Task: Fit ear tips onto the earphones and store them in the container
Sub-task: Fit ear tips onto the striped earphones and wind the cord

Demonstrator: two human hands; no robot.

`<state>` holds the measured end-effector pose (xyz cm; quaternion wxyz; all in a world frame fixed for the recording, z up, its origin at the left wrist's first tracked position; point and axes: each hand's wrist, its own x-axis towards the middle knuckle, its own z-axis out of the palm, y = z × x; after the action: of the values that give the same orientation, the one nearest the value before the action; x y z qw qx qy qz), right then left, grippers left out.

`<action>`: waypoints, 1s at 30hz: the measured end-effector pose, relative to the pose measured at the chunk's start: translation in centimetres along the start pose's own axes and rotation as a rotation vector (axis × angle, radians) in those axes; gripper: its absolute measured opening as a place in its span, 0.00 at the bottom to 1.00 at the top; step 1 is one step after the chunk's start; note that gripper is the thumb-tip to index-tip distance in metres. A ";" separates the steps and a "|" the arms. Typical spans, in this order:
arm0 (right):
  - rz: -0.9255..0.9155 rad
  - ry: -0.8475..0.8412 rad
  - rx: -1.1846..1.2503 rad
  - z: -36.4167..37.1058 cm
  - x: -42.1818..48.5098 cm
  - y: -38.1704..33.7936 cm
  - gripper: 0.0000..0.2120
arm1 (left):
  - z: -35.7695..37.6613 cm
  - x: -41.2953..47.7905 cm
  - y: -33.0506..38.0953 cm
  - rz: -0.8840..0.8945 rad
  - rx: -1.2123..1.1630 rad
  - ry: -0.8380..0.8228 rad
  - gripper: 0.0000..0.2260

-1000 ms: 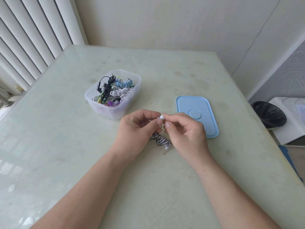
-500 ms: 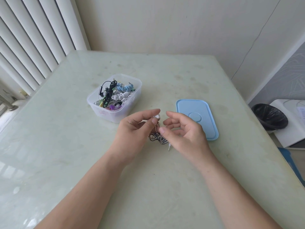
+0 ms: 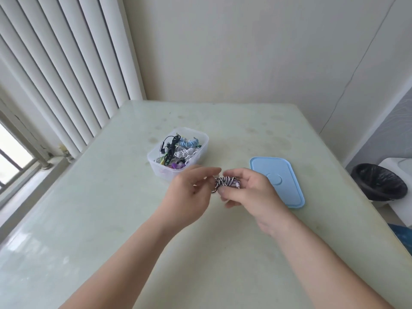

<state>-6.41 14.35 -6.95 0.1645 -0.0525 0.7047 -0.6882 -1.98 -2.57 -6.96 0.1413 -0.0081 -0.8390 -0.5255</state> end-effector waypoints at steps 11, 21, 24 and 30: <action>-0.020 -0.085 0.208 3.7 4.9 -5.8 0.26 | -7.1 5.3 1.8 -0.098 0.082 0.211 0.12; -0.339 -0.099 -0.775 6.8 8.8 -3.2 0.14 | -8.0 7.7 -1.7 -0.142 0.637 0.057 0.05; -0.370 -0.106 -0.976 6.8 9.2 -3.2 0.14 | -8.2 8.1 -1.5 -0.180 0.822 -0.063 0.08; -0.508 -0.186 -0.965 6.6 8.9 -3.1 0.19 | -8.5 9.0 -1.4 -0.096 0.824 -0.063 0.04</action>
<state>-13.21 5.22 -5.28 0.0120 -0.3508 0.8877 -0.2979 -8.86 -11.86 -2.52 0.0821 0.0723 -0.9824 -0.1513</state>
